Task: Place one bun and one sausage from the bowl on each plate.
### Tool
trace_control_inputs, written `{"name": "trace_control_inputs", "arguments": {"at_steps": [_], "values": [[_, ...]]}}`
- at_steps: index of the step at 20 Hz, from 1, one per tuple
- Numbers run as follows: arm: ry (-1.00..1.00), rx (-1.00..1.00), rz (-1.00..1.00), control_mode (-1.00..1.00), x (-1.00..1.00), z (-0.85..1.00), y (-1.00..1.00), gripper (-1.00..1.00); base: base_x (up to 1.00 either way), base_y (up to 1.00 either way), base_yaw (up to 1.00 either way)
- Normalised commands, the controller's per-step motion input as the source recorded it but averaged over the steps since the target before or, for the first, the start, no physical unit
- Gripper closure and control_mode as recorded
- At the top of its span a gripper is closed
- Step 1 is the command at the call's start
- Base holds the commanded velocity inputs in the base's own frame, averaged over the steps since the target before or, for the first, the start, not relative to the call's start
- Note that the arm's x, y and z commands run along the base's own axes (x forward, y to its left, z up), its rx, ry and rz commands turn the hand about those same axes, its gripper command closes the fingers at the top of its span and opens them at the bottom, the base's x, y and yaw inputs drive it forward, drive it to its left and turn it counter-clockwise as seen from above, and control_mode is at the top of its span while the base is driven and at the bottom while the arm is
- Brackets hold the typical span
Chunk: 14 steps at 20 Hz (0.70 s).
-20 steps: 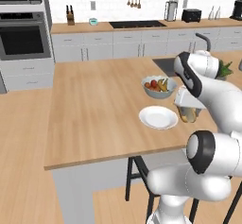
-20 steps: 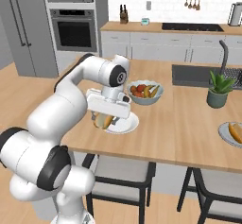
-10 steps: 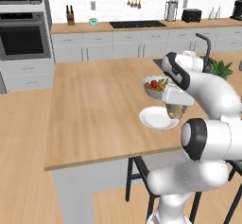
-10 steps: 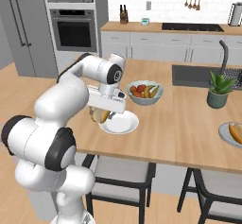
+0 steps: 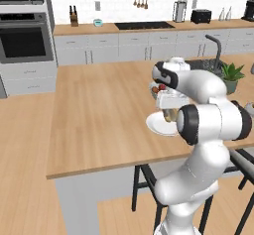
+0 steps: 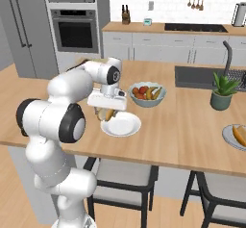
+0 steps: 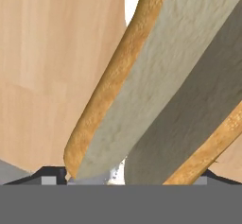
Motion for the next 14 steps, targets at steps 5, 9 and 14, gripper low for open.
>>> {"name": "trace_control_inputs", "arguments": {"at_steps": [5, 9, 14], "values": [[-0.02, -0.01, 0.0, -1.0, 0.64, -0.9, 0.0, 1.0, 0.0, 0.0, 0.0], [-0.02, 0.0, 0.0, -1.0, 0.98, -0.09, 0.0, 1.0, 0.0, 0.0, 0.0], [0.04, 0.0, 0.0, -1.0, 0.82, -0.14, 0.0, 1.0, 0.0, 0.0, 0.0]]}}
